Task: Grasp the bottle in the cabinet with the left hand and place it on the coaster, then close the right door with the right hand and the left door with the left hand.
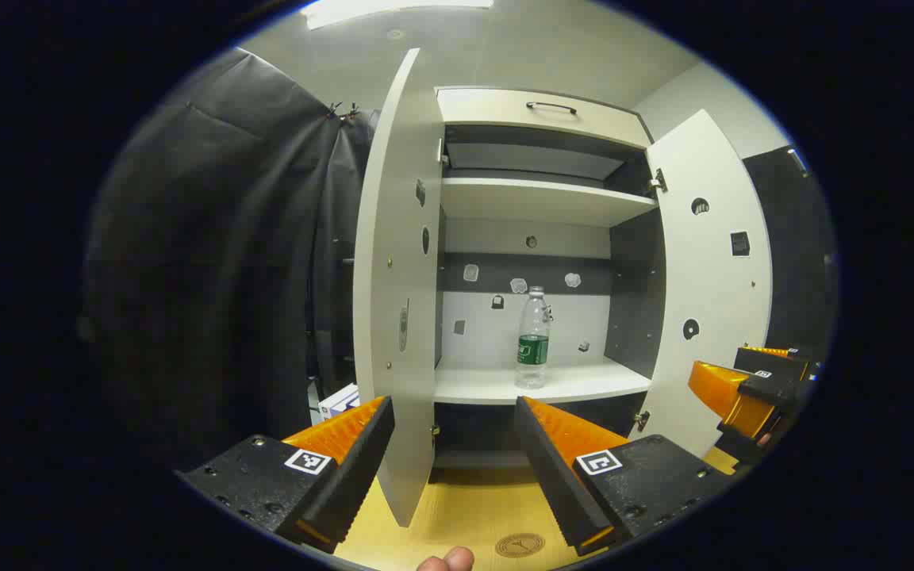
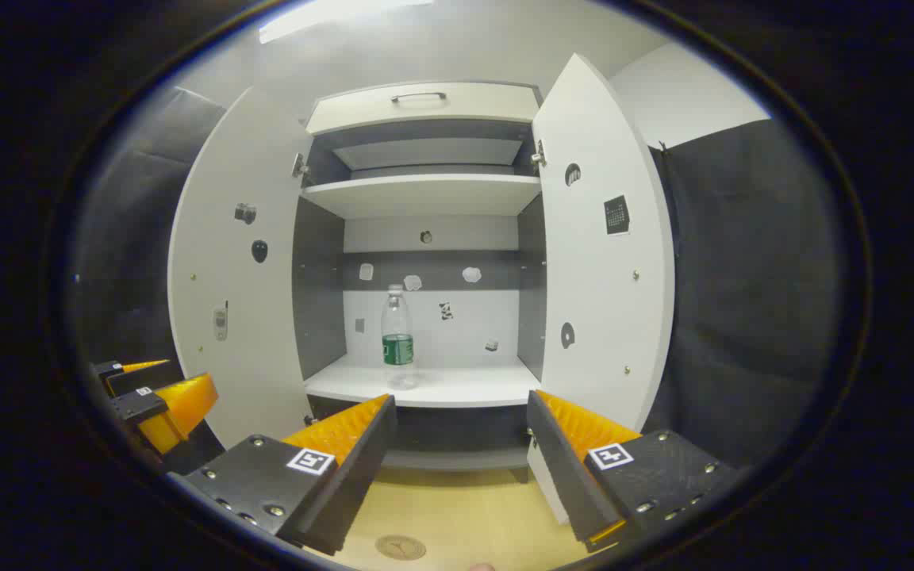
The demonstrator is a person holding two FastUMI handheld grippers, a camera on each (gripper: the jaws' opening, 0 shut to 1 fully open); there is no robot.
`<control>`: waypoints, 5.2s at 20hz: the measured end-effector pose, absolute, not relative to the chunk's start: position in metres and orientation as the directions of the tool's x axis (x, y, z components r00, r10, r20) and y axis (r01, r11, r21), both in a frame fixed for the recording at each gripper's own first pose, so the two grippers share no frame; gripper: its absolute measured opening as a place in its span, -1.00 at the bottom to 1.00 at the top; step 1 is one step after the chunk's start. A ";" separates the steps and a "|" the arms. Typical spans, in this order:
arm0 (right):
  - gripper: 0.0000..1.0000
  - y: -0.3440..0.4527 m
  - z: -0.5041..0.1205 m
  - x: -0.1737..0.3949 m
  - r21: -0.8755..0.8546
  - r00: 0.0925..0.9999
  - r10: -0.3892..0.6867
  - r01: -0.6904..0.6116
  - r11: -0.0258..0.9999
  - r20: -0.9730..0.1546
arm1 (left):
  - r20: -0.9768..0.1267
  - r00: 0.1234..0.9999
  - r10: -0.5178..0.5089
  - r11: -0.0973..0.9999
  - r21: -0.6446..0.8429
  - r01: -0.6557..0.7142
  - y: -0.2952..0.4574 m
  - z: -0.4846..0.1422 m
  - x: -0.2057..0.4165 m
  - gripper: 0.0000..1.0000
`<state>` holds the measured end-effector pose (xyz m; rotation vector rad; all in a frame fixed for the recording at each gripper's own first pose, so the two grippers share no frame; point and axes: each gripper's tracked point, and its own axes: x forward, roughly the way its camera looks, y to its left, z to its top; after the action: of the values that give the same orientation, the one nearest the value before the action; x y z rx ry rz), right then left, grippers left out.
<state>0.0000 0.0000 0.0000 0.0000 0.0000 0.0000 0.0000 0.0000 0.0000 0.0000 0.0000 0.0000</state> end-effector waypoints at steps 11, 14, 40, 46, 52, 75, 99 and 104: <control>1.00 -0.010 0.001 0.009 0.005 1.000 0.012 -0.012 1.000 0.001 | 0.005 1.000 0.006 1.000 0.010 -0.006 -0.014 -0.001 0.009 0.93; 1.00 -0.011 -0.001 0.013 -0.005 1.000 0.010 -0.010 1.000 -0.003 | 0.008 1.000 0.010 1.000 0.014 -0.010 -0.015 0.000 0.012 0.93; 1.00 -0.048 -0.011 0.032 -0.024 0.999 -0.035 0.034 0.999 -0.041 | 0.046 0.994 -0.100 0.995 0.000 0.101 -0.094 0.021 0.187 0.92; 1.00 -0.058 -0.016 0.037 -0.032 0.997 -0.046 0.044 0.999 -0.061 | 0.046 0.991 -0.129 0.992 0.009 0.129 -0.121 0.022 0.246 0.92; 1.00 -0.062 -0.022 0.042 -0.050 0.996 -0.048 0.044 0.998 -0.074 | 0.024 0.989 -0.146 0.989 -0.012 0.146 -0.140 0.018 0.290 0.92; 1.00 -0.075 -0.044 0.034 -0.038 0.991 -0.041 0.037 0.999 -0.127 | 0.026 0.986 -0.163 0.986 -0.022 0.164 -0.142 0.012 0.292 0.59; 1.00 -0.131 -0.125 -0.049 0.000 0.941 -0.073 0.077 0.997 -0.331 | -0.188 0.969 -0.160 0.985 0.034 0.169 -0.138 -0.262 0.050 0.63; 0.96 -0.138 -0.143 -0.058 -0.014 0.923 -0.070 0.070 0.997 -0.378 | -0.217 0.966 -0.139 0.987 0.046 0.153 -0.135 -0.300 0.048 0.63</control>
<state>-0.0577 -0.1377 -0.1432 -0.0005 0.3885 -0.0722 0.0476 -0.1348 -0.2996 0.0628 0.2150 -0.1476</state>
